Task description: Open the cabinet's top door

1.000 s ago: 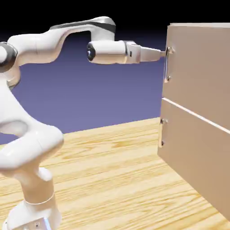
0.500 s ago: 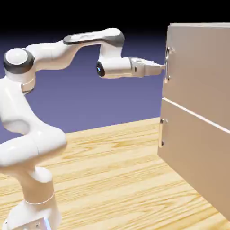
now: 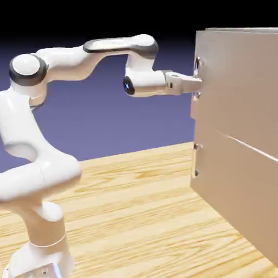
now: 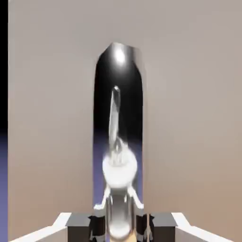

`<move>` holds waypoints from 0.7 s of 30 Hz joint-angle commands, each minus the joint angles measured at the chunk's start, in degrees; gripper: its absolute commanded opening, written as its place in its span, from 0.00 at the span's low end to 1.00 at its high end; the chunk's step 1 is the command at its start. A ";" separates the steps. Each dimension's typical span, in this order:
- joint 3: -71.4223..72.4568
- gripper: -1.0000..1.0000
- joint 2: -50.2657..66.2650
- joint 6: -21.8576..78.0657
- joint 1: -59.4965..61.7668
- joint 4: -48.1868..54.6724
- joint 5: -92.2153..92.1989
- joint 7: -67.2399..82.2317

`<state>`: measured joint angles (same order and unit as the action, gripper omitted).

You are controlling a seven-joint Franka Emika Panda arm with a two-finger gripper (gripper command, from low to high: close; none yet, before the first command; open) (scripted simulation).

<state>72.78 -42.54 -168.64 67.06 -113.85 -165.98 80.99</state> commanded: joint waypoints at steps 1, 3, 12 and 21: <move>-1.45 0.00 0.83 0.51 -2.09 -1.29 -0.09 1.24; -4.47 0.00 2.38 1.48 -6.24 -3.65 -0.18 3.63; -19.65 0.00 2.25 7.19 -24.93 -16.01 8.71 0.92; -37.28 0.00 -4.91 14.62 -43.47 -30.84 24.54 -8.02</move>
<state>35.50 -47.46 -153.97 23.60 -144.69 -141.33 72.97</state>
